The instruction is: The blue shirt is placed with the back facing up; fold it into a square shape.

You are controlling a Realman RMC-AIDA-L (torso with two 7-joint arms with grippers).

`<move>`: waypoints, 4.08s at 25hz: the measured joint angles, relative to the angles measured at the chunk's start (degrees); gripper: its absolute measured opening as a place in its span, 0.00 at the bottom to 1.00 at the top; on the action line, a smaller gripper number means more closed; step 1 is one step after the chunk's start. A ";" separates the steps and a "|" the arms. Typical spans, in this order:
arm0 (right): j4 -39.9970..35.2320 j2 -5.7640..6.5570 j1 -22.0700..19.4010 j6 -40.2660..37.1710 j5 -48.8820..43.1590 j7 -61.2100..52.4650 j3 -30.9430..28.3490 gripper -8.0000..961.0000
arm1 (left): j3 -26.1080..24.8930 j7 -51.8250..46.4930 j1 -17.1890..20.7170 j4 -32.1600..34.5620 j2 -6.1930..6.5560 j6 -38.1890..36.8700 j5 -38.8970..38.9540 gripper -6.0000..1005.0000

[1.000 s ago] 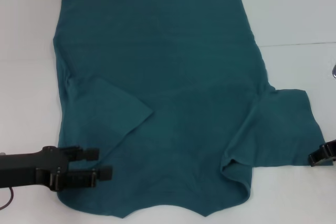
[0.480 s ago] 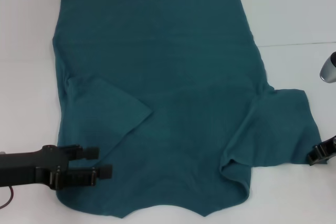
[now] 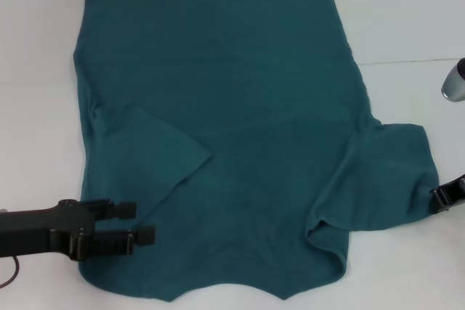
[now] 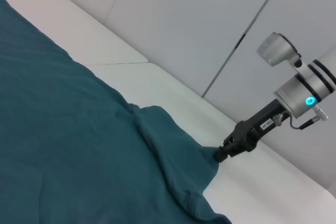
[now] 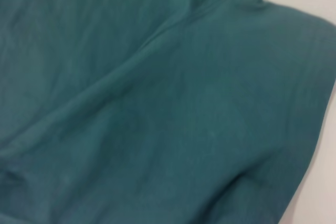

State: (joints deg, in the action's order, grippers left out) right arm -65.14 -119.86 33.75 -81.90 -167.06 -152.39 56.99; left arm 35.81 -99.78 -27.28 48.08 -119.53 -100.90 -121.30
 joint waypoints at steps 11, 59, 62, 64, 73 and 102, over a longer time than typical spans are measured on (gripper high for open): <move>-2.02 0.06 0.01 0.60 -0.13 -0.10 -0.32 0.06 | -0.05 -0.06 0.12 0.00 -0.09 0.09 0.24 0.82; -13.84 -1.24 8.69 3.70 -0.19 -1.34 28.90 0.68 | -2.21 -1.53 2.33 0.47 -0.63 2.40 -0.30 0.82; -13.95 -1.09 8.49 3.07 0.96 -1.04 26.63 0.78 | -4.12 -4.62 2.53 1.94 0.06 2.60 -0.50 0.82; -14.34 -0.92 8.27 2.14 2.29 -0.17 24.64 0.82 | -4.77 -6.27 2.72 3.03 0.29 2.74 -0.57 0.82; -16.21 -0.45 6.67 -2.47 7.79 5.02 17.15 0.97 | -2.11 -20.80 4.55 22.33 -1.72 3.20 -11.23 0.81; -17.04 -0.11 -1.26 -9.70 23.32 26.00 9.00 0.96 | 34.32 -39.04 4.10 30.25 -4.97 21.24 -33.01 0.80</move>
State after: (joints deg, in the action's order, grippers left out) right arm -82.19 -119.97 32.49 -91.60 -143.74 -126.39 65.98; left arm 70.12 -138.82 -23.18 78.33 -124.50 -79.66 -154.32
